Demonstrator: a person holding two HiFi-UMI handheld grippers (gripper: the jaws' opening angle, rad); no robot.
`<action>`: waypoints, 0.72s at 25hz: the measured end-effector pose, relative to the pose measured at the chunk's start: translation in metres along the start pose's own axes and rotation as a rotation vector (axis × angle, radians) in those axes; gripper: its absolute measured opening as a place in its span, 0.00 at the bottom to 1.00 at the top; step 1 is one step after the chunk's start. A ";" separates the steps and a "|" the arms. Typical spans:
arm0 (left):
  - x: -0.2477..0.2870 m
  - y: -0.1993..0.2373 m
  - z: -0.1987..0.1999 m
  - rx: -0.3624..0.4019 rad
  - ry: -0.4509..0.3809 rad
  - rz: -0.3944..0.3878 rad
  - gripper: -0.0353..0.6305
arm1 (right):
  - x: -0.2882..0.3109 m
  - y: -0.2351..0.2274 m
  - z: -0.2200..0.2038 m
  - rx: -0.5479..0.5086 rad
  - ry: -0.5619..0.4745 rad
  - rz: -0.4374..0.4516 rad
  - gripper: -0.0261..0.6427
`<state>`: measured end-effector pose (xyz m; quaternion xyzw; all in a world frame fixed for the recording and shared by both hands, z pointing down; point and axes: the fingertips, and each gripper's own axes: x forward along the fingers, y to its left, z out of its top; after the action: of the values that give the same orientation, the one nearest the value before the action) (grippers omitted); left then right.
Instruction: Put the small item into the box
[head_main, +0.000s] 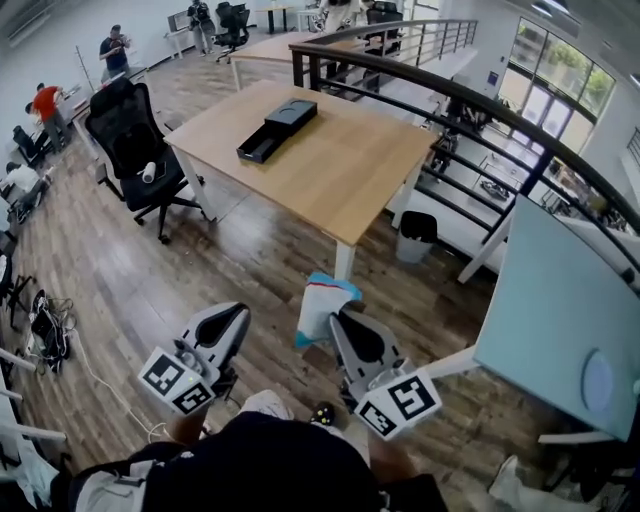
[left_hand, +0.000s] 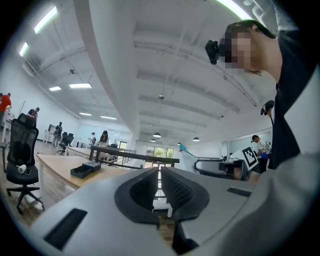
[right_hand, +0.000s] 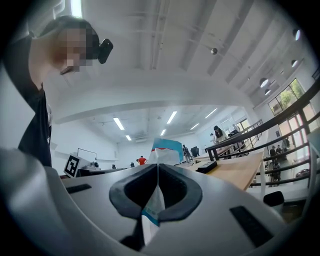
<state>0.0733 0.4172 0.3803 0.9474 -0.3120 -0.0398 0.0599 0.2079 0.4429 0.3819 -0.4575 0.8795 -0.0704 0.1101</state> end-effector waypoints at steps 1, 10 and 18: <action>0.003 -0.002 0.000 0.001 0.003 -0.008 0.09 | -0.001 -0.002 0.000 0.004 0.001 -0.006 0.08; 0.029 0.007 -0.008 -0.024 0.017 -0.055 0.09 | 0.003 -0.023 -0.004 0.013 0.007 -0.060 0.08; 0.050 0.047 0.001 -0.029 0.001 -0.090 0.09 | 0.044 -0.036 0.004 -0.011 0.006 -0.089 0.08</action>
<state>0.0859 0.3494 0.3844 0.9594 -0.2686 -0.0465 0.0719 0.2128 0.3858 0.3807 -0.4965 0.8590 -0.0716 0.1017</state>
